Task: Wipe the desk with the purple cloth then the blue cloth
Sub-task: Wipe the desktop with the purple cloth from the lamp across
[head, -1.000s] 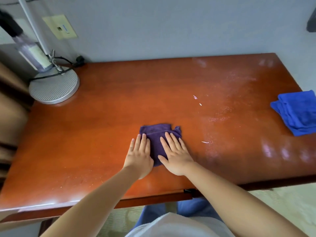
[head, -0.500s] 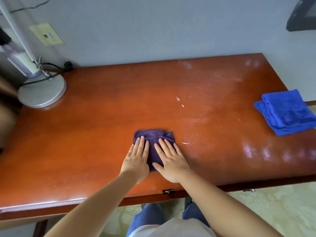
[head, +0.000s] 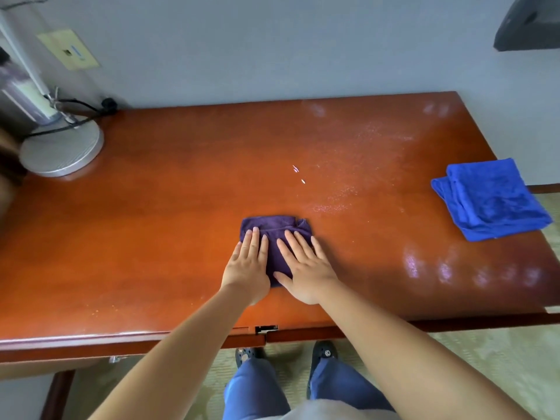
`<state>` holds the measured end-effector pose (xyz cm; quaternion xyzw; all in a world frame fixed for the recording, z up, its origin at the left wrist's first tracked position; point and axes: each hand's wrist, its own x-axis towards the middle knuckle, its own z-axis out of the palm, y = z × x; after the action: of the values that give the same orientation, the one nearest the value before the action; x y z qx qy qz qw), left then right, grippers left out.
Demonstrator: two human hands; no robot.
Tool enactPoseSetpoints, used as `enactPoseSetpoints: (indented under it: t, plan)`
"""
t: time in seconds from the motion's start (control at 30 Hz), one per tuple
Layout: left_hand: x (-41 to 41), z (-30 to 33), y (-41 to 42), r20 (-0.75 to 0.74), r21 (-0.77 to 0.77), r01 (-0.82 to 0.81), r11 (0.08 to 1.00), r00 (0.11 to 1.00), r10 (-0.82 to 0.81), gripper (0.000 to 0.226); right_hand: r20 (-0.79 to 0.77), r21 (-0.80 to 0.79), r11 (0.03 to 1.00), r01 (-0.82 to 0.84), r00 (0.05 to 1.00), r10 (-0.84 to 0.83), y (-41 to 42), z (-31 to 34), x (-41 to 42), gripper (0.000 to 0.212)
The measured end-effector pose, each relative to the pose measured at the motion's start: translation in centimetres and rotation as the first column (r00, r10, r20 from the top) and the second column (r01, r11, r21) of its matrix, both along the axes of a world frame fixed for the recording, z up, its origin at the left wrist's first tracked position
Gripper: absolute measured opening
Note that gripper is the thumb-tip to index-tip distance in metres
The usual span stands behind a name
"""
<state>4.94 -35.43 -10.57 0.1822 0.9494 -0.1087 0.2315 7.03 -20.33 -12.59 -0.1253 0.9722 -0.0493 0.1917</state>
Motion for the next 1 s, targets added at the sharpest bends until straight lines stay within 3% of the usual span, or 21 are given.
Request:
enactPoseSetpoints:
  t: [0.4,0.53,1.0]
  plan:
    - [4.3,0.6,-1.4,0.04,-0.074,-0.055,0.996,0.998,0.058,0.07,0.023,-0.054,0.991,-0.122,0.992,0.123,-1.4,-0.3,3.2,0.071]
    - [4.9,0.6,-0.1,0.047,-0.066,-0.058,0.996,0.997,0.062,0.07,-0.004,-0.057,0.982,-0.179,0.984,0.179,0.7,-0.7,3.8,0.087]
    - [3.4,0.1,4.1,0.033,-0.047,0.003,0.999,0.999,-0.002,0.07,0.03,-0.022,0.991,-0.131,0.991,0.131,5.2,-0.5,2.5,0.088]
